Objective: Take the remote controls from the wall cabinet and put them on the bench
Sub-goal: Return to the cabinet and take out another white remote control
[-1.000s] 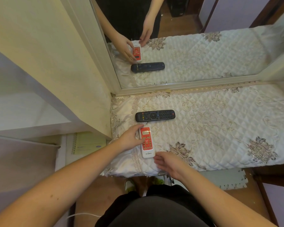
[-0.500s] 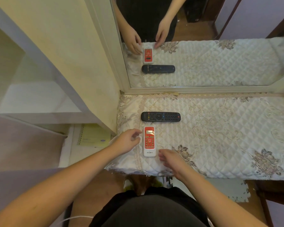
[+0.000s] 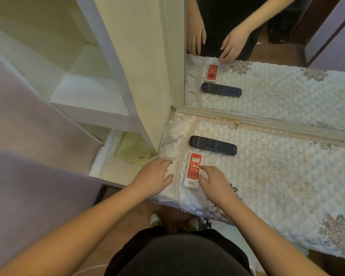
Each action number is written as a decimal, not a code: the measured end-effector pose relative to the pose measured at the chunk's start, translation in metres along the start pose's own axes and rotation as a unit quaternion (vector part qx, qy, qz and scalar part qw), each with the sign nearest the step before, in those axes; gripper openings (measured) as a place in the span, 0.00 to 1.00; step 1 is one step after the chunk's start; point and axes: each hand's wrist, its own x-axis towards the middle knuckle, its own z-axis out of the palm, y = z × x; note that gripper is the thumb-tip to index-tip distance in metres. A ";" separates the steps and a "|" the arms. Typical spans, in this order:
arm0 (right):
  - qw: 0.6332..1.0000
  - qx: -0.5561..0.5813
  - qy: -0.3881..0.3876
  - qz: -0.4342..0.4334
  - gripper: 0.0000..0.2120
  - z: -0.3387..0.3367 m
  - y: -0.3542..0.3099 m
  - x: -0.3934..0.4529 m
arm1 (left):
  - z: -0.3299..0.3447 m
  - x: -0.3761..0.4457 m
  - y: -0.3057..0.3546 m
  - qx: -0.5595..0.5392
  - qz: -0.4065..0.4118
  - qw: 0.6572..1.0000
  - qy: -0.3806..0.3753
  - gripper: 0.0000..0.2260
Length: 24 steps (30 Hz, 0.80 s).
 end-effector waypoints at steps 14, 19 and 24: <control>0.952 -0.201 0.078 -0.218 0.25 0.013 -0.064 -0.007 | -0.014 -0.097 -0.002 0.128 -0.084 0.984 0.086 0.28; 0.931 -0.242 0.087 -0.260 0.26 0.026 -0.092 -0.019 | -0.012 -0.128 -0.016 0.150 -0.123 0.973 0.124 0.27; 0.909 -0.272 0.096 -0.302 0.25 0.047 -0.123 -0.039 | -0.012 -0.171 -0.031 0.166 -0.151 0.962 0.158 0.28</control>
